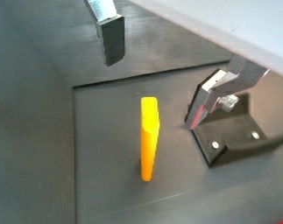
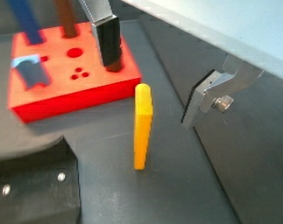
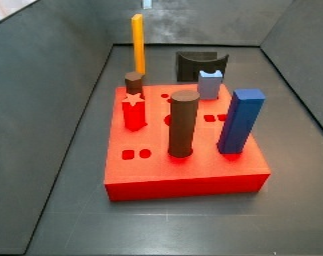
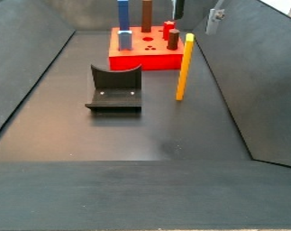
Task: Pick up the square-circle object. Move up. Rotate the square-circle object. Move to above the board. Insert the square-circle object.
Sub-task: Rotate the square-circle object.
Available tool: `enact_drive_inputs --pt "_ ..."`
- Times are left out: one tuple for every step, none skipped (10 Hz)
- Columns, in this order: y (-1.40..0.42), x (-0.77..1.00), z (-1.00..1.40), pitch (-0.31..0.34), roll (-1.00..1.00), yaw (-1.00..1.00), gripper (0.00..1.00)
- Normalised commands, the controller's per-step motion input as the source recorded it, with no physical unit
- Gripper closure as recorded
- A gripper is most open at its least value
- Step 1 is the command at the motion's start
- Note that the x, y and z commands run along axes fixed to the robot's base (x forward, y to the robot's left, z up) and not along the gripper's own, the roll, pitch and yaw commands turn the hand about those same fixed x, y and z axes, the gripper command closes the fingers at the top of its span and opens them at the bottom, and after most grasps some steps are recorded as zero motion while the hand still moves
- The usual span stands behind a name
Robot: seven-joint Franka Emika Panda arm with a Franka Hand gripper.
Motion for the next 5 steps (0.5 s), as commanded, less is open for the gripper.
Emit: enact_drive_inputs --pt "0.02 0.04 -0.03 0.014 0.01 -1.00 0.00" --pt "0.02 0.04 -0.03 0.016 0.01 -1.00 0.00" --pt "0.02 0.04 -0.03 0.019 0.01 -1.00 0.00" --pt "0.02 0.04 -0.03 0.024 0.02 -1.00 0.00" --pt "0.02 0.04 -0.03 0.029 0.02 -0.99 0.00"
